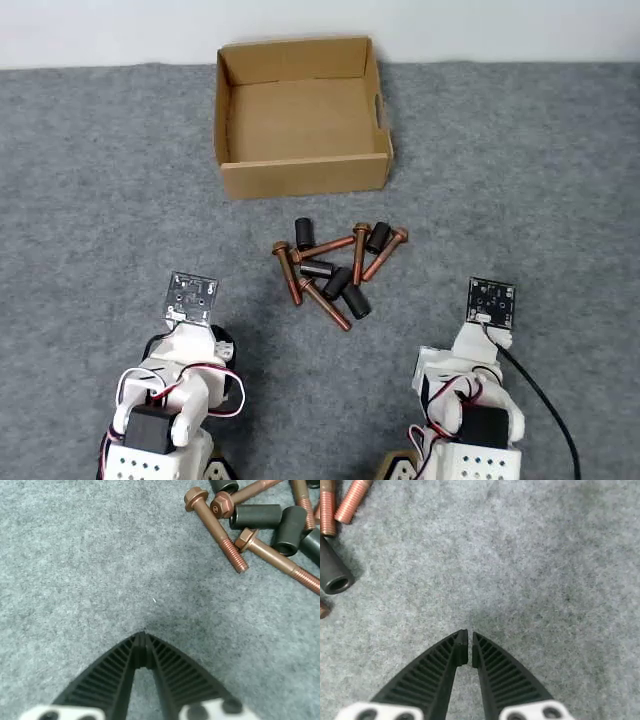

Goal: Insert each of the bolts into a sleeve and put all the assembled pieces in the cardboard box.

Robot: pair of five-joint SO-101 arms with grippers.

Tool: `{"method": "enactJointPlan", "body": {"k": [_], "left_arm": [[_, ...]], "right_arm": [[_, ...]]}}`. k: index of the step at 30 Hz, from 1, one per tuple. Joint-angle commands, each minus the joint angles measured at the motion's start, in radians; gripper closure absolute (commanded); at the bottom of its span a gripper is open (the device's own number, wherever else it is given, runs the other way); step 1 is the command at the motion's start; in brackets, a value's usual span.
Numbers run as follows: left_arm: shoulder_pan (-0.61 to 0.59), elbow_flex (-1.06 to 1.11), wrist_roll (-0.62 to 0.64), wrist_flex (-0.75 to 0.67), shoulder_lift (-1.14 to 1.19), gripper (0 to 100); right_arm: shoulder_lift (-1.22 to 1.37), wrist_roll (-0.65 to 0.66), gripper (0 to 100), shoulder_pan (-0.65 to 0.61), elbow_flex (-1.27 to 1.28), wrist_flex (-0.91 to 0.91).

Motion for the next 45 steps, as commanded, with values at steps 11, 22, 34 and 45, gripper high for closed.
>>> {"method": "enactJointPlan", "body": {"k": [11, 22, 34, 45], "left_arm": [[-0.003, -0.004, -0.003, 0.005, -0.006, 99], [-0.003, -0.004, -0.003, 0.005, -0.006, 99], [-0.003, -0.004, -0.003, 0.005, -0.006, 99], [-0.003, -0.004, -0.003, 0.005, -0.006, 99]], "right_arm": [[-0.008, 0.008, 98.8, 0.008, 0.018, -0.015], [-0.008, 0.008, 98.7, 0.007, 0.018, -0.015], [-0.008, 0.015, 98.7, 0.016, 0.018, -0.015], [-0.008, 0.012, 99.1, 0.062, -0.118, -0.047]]}}
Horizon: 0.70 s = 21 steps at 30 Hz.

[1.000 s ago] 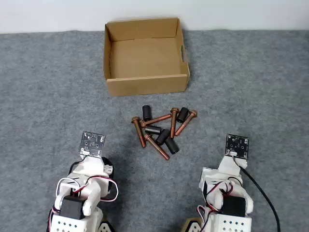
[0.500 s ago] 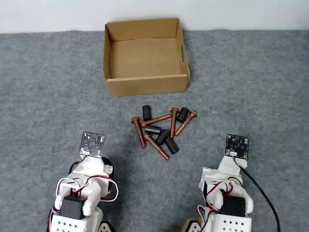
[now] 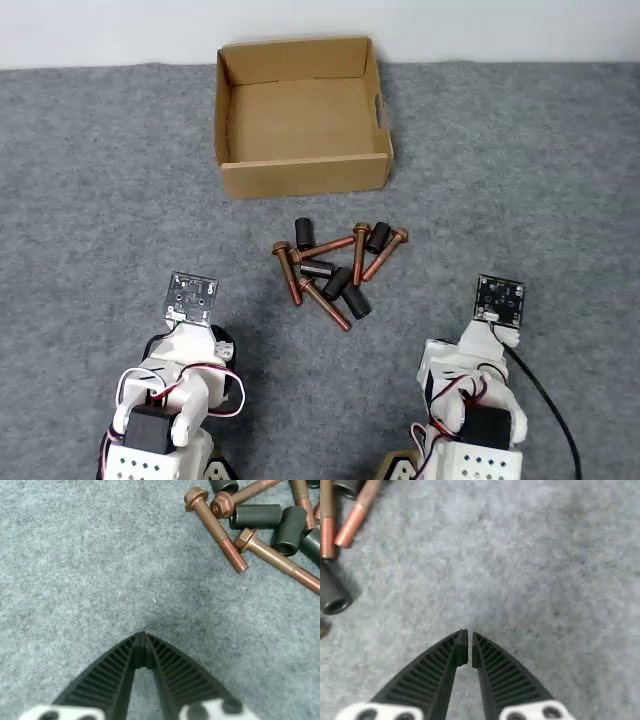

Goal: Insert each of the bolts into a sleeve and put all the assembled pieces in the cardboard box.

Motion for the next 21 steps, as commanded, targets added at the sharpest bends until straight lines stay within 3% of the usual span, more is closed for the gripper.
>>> {"method": "enactJointPlan", "body": {"k": [1, 8, 21], "left_arm": [[-0.003, -0.004, -0.003, 0.005, -0.006, 99], [-0.003, -0.004, -0.003, 0.005, -0.006, 99], [-0.003, -0.004, -0.003, 0.005, -0.006, 99]], "right_arm": [[-0.008, 0.008, 99.1, 0.015, -0.163, 0.05], [0.131, 0.011, 99.1, -0.073, -0.479, 0.157], [1.084, 0.011, 99.0, -0.317, -1.057, 0.157]]}}
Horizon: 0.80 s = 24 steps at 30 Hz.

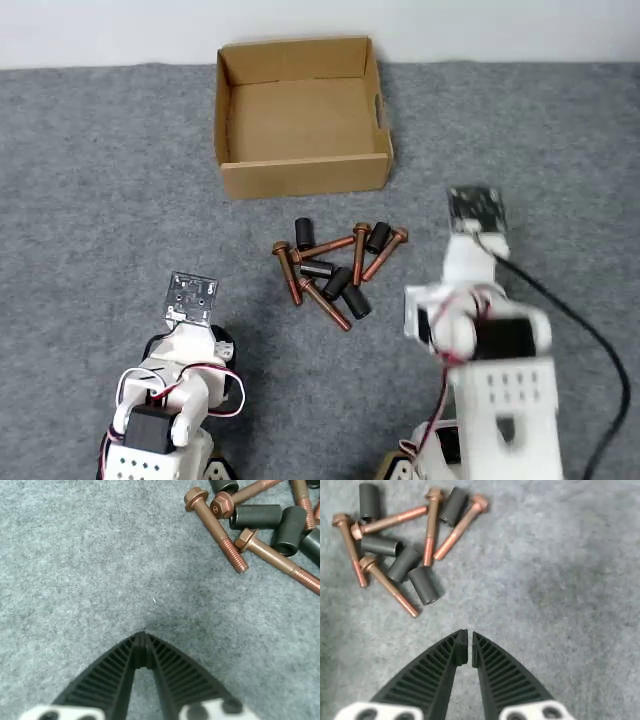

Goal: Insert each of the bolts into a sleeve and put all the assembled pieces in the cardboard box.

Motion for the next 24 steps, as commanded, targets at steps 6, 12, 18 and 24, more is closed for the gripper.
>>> {"method": "enactJointPlan", "body": {"k": [6, 12, 18, 24], "left_arm": [[-0.003, -0.004, -0.003, 0.005, -0.006, 99], [-0.003, -0.004, -0.003, 0.005, -0.006, 99], [-0.003, -0.004, -0.003, 0.005, -0.006, 99], [-0.003, -0.004, -0.003, 0.005, -0.006, 99]], "right_arm": [[0.479, 0.236, 99.0, -0.196, -0.261, -0.005], [0.713, 0.261, 98.6, -0.223, -0.359, -0.085], [0.883, 0.247, 84.7, -0.228, -0.425, -0.119], [0.972, 0.23, 84.6, -0.243, -0.437, -0.211]]}}
